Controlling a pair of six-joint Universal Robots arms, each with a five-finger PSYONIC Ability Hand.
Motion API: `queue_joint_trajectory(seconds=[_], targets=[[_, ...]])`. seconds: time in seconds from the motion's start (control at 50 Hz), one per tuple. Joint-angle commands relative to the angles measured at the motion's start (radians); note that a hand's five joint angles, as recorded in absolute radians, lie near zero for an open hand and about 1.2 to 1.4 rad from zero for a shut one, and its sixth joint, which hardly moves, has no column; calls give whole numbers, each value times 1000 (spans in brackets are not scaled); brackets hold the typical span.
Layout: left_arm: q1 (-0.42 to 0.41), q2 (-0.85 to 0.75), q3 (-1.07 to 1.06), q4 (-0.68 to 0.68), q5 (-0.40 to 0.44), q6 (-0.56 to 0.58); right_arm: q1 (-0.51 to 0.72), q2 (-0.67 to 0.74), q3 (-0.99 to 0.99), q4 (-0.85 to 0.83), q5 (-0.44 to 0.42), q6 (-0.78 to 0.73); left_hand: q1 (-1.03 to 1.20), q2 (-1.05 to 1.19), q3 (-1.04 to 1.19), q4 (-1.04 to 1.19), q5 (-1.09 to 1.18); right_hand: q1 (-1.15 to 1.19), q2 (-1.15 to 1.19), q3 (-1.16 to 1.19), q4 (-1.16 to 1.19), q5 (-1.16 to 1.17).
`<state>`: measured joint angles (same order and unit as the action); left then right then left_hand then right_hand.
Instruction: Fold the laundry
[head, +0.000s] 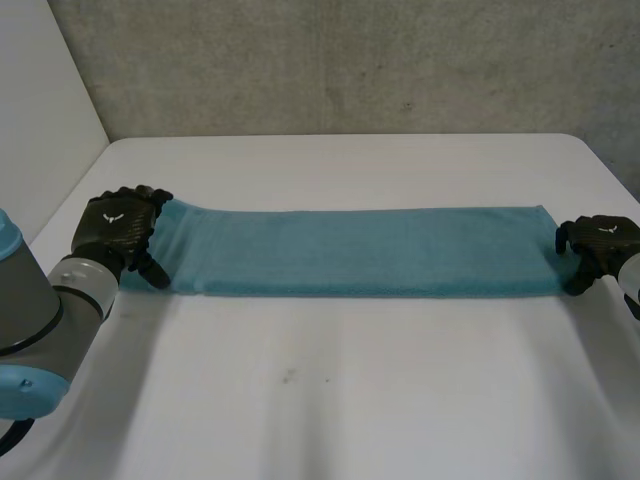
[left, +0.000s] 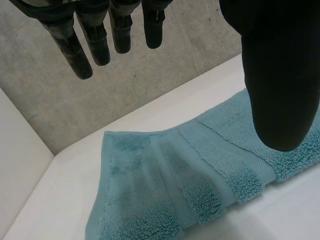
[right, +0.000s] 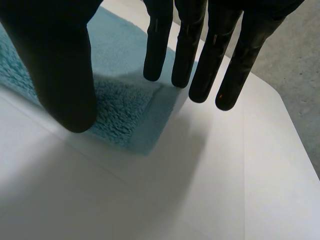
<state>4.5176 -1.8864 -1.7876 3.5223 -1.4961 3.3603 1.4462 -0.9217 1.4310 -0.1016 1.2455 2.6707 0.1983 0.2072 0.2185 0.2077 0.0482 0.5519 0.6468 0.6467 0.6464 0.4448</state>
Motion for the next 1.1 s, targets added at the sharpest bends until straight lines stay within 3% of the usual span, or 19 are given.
queue_joint_trajectory(seconds=[0.02, 0.08, 0.2, 0.26, 0.36, 0.52, 0.6, 0.66, 0.78, 0.8, 0.86, 0.94, 0.96, 1.1], targets=[[0, 1, -12, 12, 0, 1, -4, 21, -11, 5, 3, -43, -24, -33, -44, -33, -48, 484, 389, 389, 389, 416], [-2, 1, -13, 12, 0, 1, -6, 24, -18, 6, 5, -61, -24, -33, -44, -33, -48, 843, 748, 748, 748, 775], [-2, 4, -16, 12, 0, 1, -41, 26, -40, 3, 69, -86, -24, -33, -44, -33, -48, 844, 749, 750, 750, 777], [-3, 9, -21, 12, -1, 1, -79, 18, -79, 3, 182, -129, -24, -33, -44, -33, -48, 844, 749, 750, 750, 777], [-3, 12, -23, 12, -1, 1, -138, 24, -144, 3, 287, -261, -24, -33, -44, -33, -48, 844, 749, 750, 750, 777], [-2, 13, -23, 12, -1, 1, -136, 15, -192, -33, 313, -384, -24, -33, -44, -33, -48, 844, 749, 750, 750, 777], [0, 13, -21, 10, -3, 1, -69, 7, -204, -49, 312, -371, -24, -33, -44, -33, -48, 844, 749, 750, 750, 777], [0, 13, -23, 10, -3, 1, 119, -35, -225, -93, 308, -354, -24, -33, -44, -33, -48, 844, 749, 750, 750, 777], [0, 16, -23, 10, -4, 1, 339, -49, -259, -161, 275, -356, -24, -33, -44, -33, -48, 844, 749, 750, 750, 777], [0, 16, -23, 10, -4, 1, 440, -48, -279, -196, 234, -356, -24, -33, -44, -33, -48, 844, 749, 750, 750, 777], [3, 16, -23, 10, -4, 1, 538, -29, -302, -227, 189, -356, -24, -33, -44, -33, -48, 844, 749, 750, 750, 777], [3, 16, -23, 10, -4, 1, 663, 33, -333, -254, 123, -357, -24, -33, -44, -33, -48, 844, 749, 750, 750, 777], [5, 16, -23, 10, -4, 1, 745, 88, -366, -257, 79, -354, -24, -33, -44, -33, -48, 844, 749, 750, 750, 777], [8, 16, -23, 9, -4, 2, 891, 257, -415, -259, 2, -353, -24, -33, -44, -33, -48, 844, 749, 750, 750, 777]])
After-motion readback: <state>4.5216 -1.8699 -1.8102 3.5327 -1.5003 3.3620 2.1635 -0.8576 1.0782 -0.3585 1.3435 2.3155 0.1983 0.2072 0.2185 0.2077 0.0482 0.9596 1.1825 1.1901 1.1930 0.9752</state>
